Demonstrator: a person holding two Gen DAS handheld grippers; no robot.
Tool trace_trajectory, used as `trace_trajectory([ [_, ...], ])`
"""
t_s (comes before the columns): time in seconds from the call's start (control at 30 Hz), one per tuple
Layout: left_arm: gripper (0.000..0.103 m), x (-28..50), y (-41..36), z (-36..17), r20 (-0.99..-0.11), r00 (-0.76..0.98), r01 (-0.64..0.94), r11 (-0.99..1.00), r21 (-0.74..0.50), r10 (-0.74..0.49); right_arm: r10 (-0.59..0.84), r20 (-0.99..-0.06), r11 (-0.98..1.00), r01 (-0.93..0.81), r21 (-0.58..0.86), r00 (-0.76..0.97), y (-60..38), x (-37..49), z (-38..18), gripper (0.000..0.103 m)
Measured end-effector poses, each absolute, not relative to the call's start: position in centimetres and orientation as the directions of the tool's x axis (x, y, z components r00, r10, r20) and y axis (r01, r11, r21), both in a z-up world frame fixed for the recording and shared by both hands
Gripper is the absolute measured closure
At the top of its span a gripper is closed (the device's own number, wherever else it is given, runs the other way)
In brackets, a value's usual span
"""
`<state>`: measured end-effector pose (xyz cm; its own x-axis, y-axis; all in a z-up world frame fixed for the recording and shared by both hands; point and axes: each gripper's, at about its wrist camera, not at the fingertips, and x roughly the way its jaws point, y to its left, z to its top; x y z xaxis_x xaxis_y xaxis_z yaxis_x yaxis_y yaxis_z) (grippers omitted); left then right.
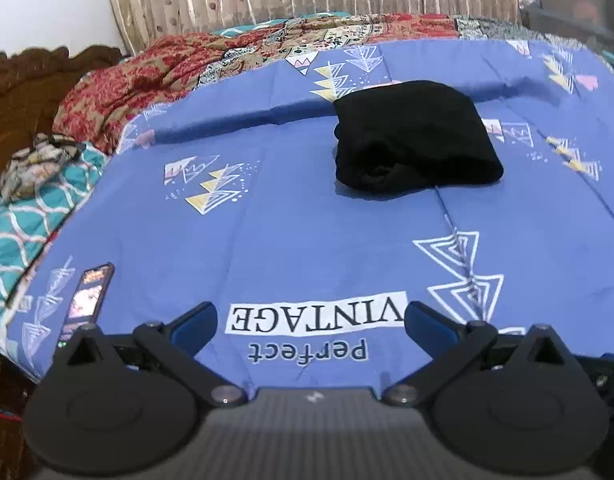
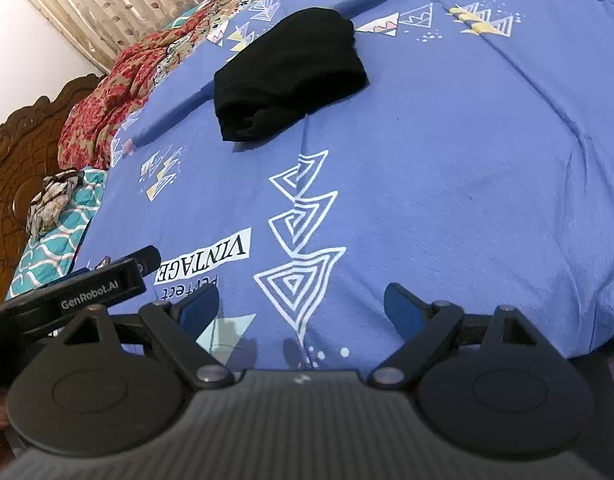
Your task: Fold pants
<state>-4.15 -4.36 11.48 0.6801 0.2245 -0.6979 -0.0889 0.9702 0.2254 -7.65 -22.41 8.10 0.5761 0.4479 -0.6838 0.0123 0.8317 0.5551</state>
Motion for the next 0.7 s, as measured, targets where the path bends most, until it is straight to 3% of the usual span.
trace_trajectory([
  [0.7,0.0,-2.2,-4.8,8.6,-0.659,0.616,-0.109,0.875,0.472,0.432,0.487,-0.694,0.798,0.054,0.601,0.53,-25.2,-6.8,6.1,0.012],
])
